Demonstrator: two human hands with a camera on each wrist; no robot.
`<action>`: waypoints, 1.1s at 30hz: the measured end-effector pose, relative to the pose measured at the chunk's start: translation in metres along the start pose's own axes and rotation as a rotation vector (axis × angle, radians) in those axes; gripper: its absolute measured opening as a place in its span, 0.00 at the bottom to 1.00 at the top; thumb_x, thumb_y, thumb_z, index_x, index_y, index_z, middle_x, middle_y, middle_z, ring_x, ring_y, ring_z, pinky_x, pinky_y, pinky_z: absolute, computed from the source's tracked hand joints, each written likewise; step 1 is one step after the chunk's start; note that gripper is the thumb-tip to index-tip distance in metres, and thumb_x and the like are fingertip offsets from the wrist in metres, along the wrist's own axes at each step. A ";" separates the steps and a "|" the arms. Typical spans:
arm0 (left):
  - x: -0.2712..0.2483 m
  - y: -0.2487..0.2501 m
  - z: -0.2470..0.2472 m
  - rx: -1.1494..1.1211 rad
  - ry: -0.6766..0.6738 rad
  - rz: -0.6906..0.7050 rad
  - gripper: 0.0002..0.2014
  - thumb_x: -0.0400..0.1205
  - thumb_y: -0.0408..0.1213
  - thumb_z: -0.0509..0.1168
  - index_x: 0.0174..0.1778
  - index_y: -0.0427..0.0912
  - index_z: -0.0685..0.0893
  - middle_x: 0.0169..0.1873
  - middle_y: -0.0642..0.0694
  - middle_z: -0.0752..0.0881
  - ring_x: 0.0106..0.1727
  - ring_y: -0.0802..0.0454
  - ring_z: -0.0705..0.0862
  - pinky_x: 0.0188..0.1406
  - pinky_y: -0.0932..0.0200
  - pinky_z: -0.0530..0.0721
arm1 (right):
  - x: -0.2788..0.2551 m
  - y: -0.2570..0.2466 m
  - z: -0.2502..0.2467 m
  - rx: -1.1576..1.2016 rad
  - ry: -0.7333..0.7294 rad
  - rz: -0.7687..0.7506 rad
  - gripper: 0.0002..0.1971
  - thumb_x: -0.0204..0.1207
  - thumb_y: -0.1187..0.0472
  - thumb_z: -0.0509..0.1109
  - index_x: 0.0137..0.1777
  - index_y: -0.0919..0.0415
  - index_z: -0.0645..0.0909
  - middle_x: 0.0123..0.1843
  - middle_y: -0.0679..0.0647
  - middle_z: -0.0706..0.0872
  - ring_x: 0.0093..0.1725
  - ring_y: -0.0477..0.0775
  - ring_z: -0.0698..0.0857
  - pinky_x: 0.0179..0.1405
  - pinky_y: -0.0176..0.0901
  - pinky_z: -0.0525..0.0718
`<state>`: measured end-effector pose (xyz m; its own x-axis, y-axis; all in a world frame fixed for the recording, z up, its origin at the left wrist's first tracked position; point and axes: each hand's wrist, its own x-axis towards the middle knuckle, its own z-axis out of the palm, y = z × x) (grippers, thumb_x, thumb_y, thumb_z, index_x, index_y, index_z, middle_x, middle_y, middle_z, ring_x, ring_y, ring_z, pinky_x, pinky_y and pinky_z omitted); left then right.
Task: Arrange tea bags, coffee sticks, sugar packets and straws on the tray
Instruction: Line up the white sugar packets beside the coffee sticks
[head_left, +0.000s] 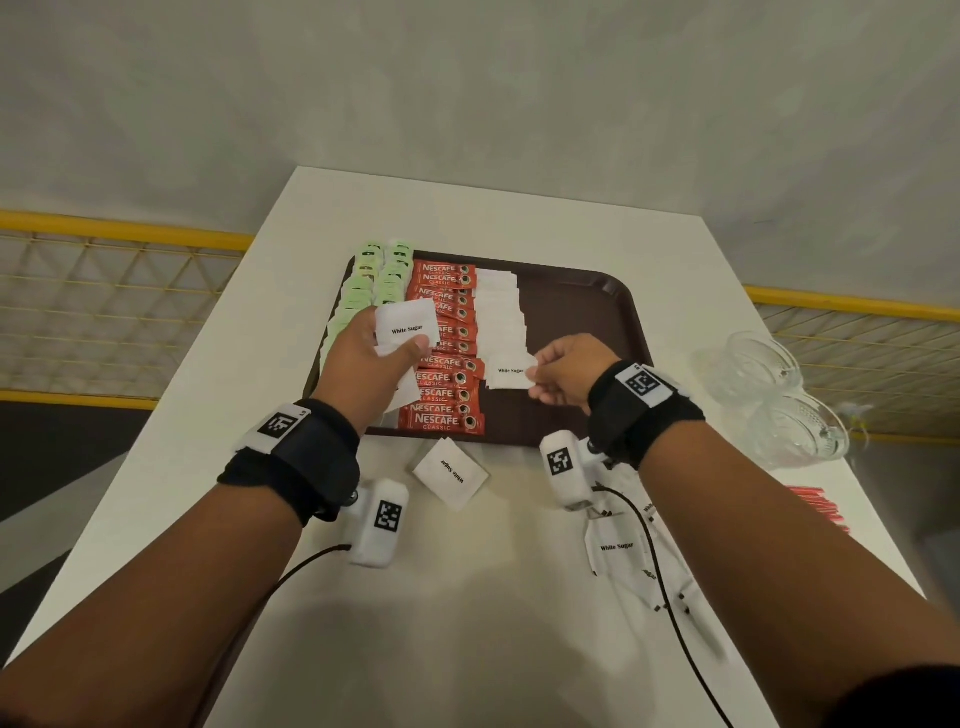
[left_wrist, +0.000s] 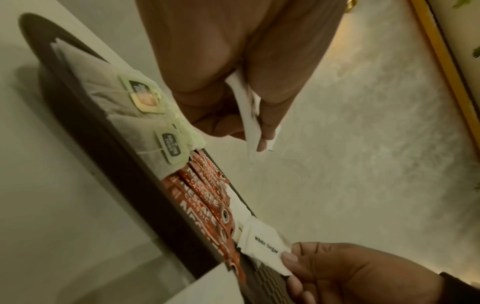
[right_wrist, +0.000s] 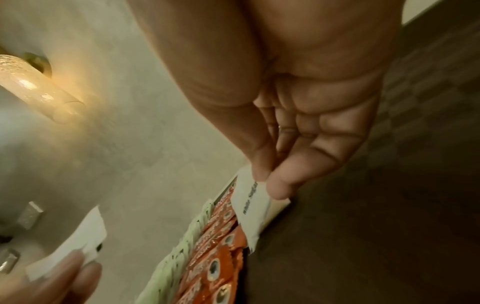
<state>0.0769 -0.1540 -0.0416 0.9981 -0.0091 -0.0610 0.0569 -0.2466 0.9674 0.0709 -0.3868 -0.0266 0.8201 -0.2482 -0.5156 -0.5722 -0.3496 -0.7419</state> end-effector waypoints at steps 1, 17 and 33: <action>0.000 -0.001 0.000 0.002 -0.001 -0.002 0.19 0.81 0.43 0.72 0.65 0.48 0.76 0.53 0.49 0.85 0.52 0.50 0.86 0.48 0.47 0.89 | 0.001 -0.001 0.000 -0.015 0.007 0.030 0.09 0.78 0.68 0.71 0.58 0.67 0.80 0.41 0.62 0.87 0.36 0.51 0.85 0.43 0.42 0.87; -0.013 -0.007 -0.009 0.051 -0.016 -0.022 0.19 0.80 0.46 0.72 0.65 0.50 0.77 0.54 0.50 0.86 0.53 0.50 0.86 0.52 0.43 0.89 | 0.011 -0.014 0.010 -0.475 0.009 0.066 0.15 0.78 0.53 0.72 0.56 0.62 0.78 0.41 0.56 0.86 0.41 0.52 0.83 0.57 0.46 0.85; -0.042 -0.013 -0.008 0.056 -0.122 -0.031 0.13 0.83 0.43 0.69 0.63 0.50 0.78 0.54 0.52 0.86 0.54 0.52 0.86 0.53 0.50 0.88 | -0.066 0.005 0.070 -0.849 -0.144 -0.416 0.19 0.65 0.49 0.82 0.42 0.53 0.73 0.41 0.49 0.81 0.41 0.50 0.80 0.32 0.37 0.71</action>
<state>0.0342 -0.1427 -0.0501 0.9854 -0.1177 -0.1231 0.0825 -0.3023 0.9496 0.0142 -0.3086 -0.0258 0.9187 0.1374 -0.3704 0.0000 -0.9375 -0.3480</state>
